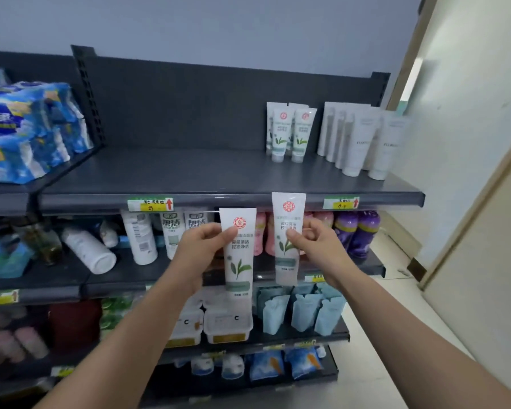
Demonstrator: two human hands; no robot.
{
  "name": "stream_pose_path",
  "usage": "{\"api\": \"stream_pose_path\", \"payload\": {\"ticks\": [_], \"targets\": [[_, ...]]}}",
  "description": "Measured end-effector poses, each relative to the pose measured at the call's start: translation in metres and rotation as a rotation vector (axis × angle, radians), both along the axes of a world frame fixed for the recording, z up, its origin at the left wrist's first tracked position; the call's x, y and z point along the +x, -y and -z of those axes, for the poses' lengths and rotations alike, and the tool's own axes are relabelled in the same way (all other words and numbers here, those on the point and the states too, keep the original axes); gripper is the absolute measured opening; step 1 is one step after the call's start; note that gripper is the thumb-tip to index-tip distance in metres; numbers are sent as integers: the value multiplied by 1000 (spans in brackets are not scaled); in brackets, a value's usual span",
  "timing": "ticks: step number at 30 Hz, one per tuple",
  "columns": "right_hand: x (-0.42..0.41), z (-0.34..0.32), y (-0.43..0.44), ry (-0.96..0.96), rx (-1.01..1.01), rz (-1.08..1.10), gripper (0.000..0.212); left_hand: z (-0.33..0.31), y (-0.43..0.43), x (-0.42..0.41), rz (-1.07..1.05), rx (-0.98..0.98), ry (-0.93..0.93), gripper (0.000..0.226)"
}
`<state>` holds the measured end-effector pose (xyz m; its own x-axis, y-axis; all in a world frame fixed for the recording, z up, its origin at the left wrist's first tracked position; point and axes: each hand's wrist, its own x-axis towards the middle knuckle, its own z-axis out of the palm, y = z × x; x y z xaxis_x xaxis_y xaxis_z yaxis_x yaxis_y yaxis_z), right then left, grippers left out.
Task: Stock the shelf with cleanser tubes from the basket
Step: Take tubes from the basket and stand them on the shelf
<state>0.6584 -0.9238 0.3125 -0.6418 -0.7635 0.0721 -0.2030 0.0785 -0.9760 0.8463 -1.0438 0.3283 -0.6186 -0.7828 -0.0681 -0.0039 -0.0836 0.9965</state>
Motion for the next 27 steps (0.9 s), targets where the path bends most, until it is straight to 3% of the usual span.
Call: {"api": "stream_pose_path", "payload": {"ticks": [14, 27], "targets": [[-117, -85, 67, -50, -233, 104, 14, -92, 72, -142, 149, -163, -203, 6], [-219, -82, 137, -100, -162, 169, 14, -101, 137, -252, 65, -275, -147, 2]]}}
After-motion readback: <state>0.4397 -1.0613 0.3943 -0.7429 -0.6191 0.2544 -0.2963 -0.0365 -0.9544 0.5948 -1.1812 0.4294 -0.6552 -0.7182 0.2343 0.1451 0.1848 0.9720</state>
